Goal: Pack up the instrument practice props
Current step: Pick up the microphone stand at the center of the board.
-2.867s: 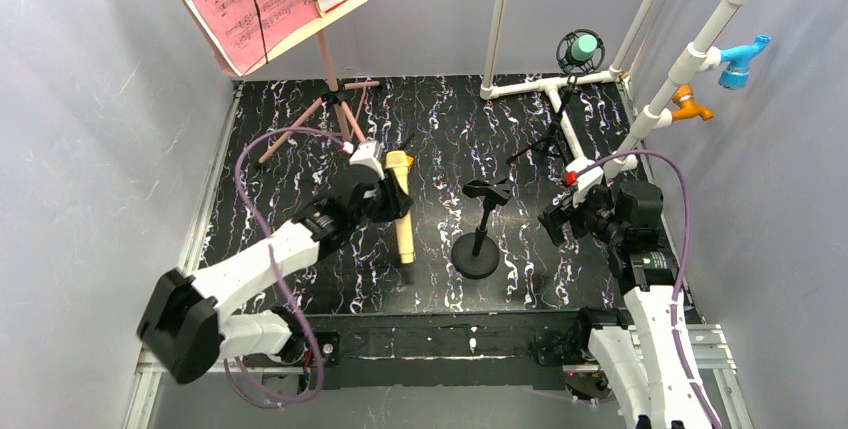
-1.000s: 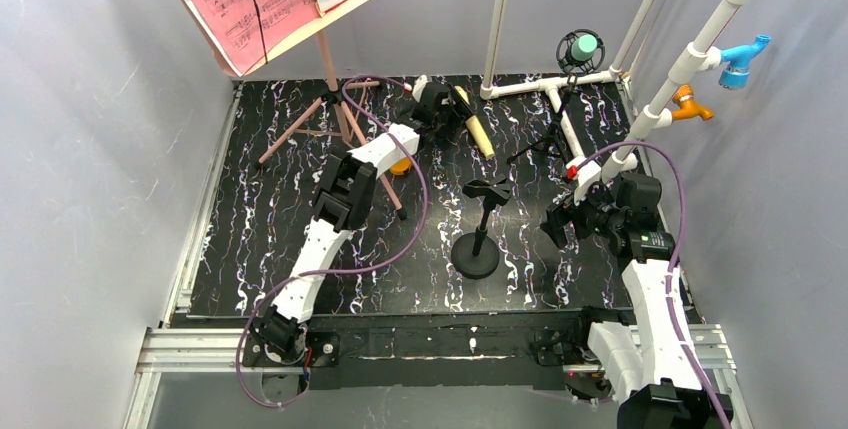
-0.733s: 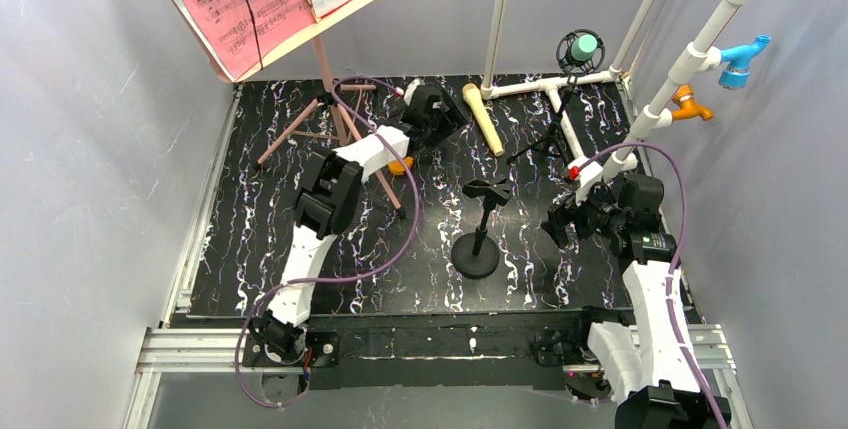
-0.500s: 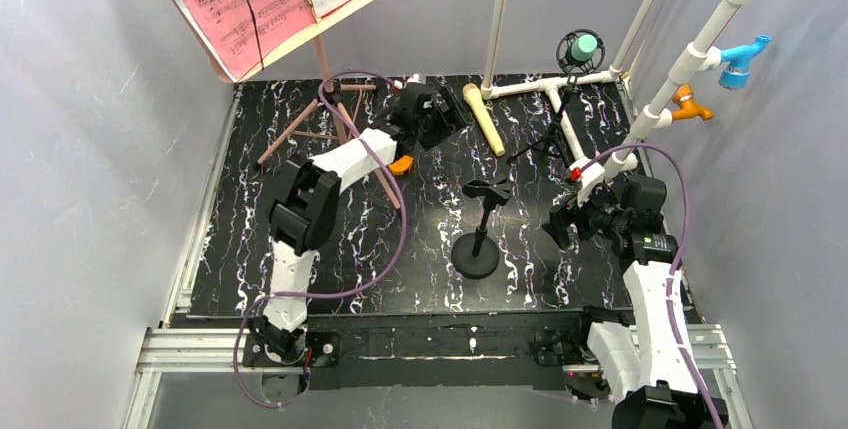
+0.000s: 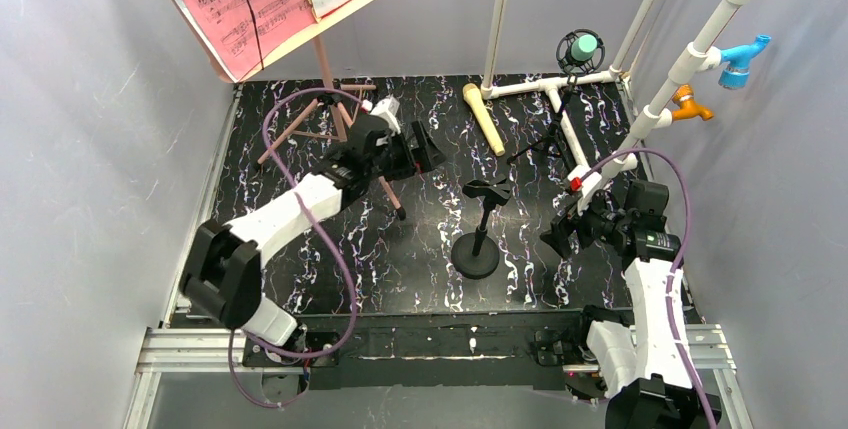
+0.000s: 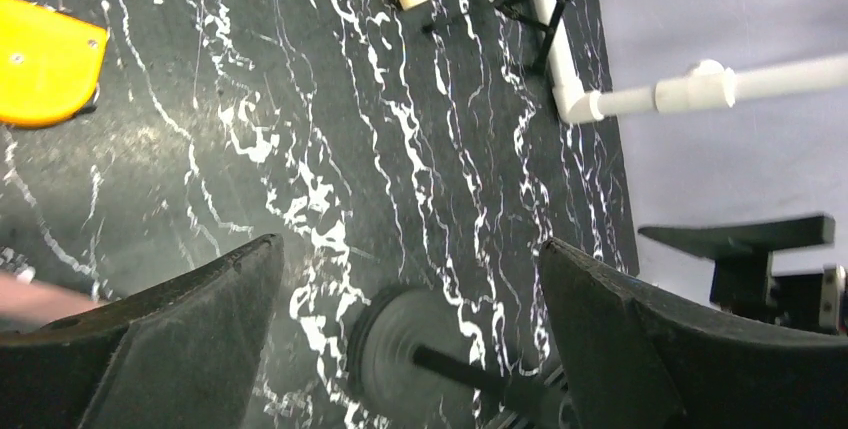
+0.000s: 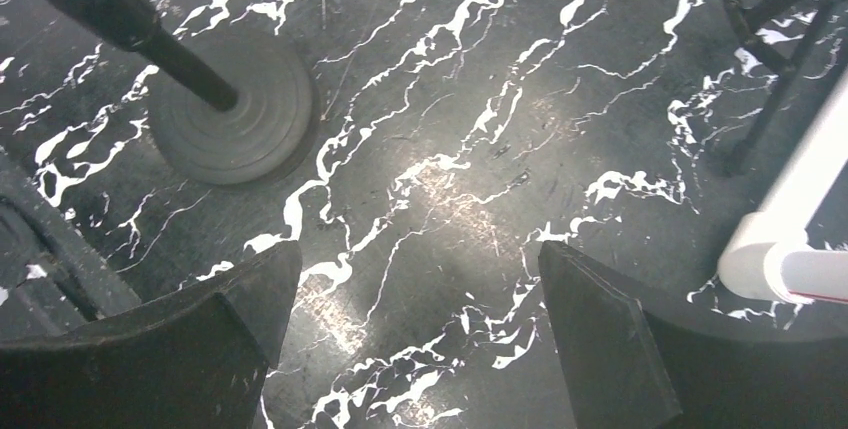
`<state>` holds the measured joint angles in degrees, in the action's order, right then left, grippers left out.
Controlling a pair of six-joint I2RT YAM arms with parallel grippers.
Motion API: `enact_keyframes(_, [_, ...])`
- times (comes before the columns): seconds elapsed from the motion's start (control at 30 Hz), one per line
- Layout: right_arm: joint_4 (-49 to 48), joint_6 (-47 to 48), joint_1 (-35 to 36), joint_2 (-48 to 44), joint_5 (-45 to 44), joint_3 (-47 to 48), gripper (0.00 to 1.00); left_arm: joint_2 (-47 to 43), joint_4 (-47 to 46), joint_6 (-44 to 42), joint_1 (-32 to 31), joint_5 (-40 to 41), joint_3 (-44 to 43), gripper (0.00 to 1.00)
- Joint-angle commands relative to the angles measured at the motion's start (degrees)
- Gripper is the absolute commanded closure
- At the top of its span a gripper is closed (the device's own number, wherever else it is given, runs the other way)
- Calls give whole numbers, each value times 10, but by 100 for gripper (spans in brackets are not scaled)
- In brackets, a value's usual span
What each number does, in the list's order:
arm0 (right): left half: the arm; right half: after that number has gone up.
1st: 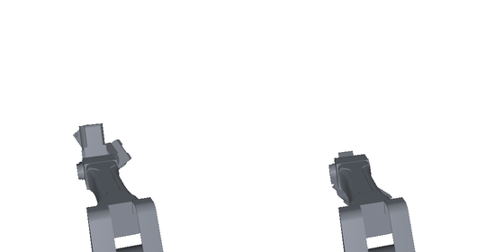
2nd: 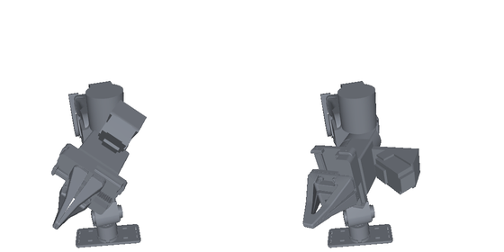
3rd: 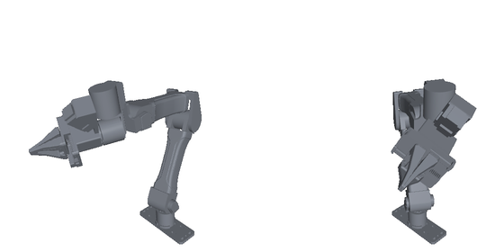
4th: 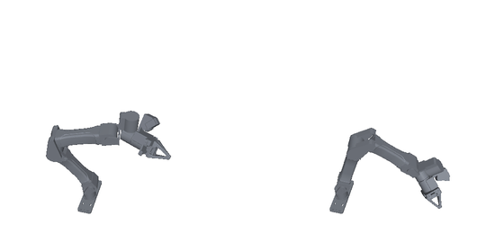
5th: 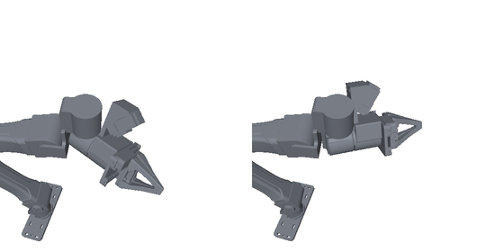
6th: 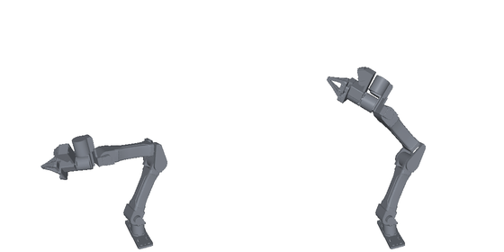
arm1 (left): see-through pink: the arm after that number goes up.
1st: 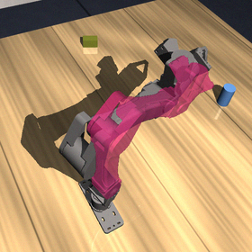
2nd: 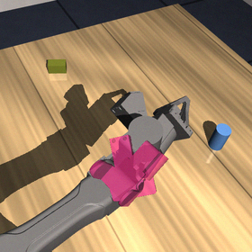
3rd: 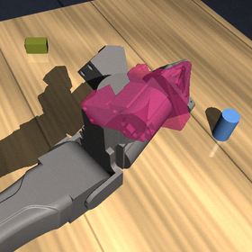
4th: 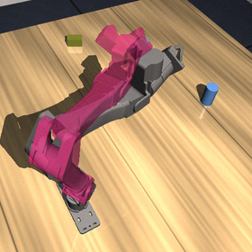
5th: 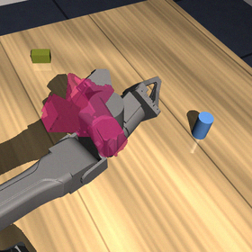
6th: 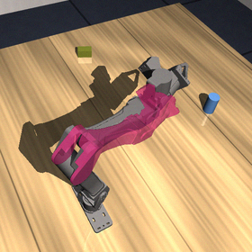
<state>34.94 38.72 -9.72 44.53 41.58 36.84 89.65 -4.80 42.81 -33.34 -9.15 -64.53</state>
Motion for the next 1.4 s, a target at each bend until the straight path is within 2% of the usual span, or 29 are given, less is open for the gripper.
enact_keyframes(0.0, [41, 59, -17, 7, 62, 22, 2, -111, 16, -60, 10, -22, 56, 2])
enact_keyframes(0.13, [74, 104, -32, 19, 92, 24, 1, -201, 17, -116, 24, -104, 109, 2])
enact_keyframes(0.17, [89, 126, -38, 24, 110, 24, 2, -240, 23, -165, 32, -167, 131, 2])
enact_keyframes(0.23, [106, 150, -53, 32, 128, 23, 2, -302, 44, -264, 34, -240, 172, 2])
enact_keyframes(0.3, [120, 171, -69, 39, 140, 21, 2, -362, 54, -333, 33, -259, 229, 2])
enact_keyframes(0.33, [134, 192, -79, 44, 154, 21, 2, -395, 24, -357, 33, -263, 263, 2])
enact_keyframes(0.4, [153, 222, -94, 50, 170, 18, 2, -420, 23, -365, 32, -283, 261, 2])
enact_keyframes(0.53, [163, 234, -112, 48, 182, 15, 1, -465, 23, -372, 32, -266, 276, 2])
enact_keyframes(0.77, [173, 253, -112, 38, 195, 8, 2, -449, 13, -333, 33, -254, 278, 2])
enact_keyframes(1.17, [223, 340, -112, 4, 231, -7, 2, -402, 9, -315, 33, -353, 255, 2])
enact_keyframes(1.37, [264, 379, -112, -1, 258, -4, 2, -408, 9, -326, 33, -355, 260, 2])
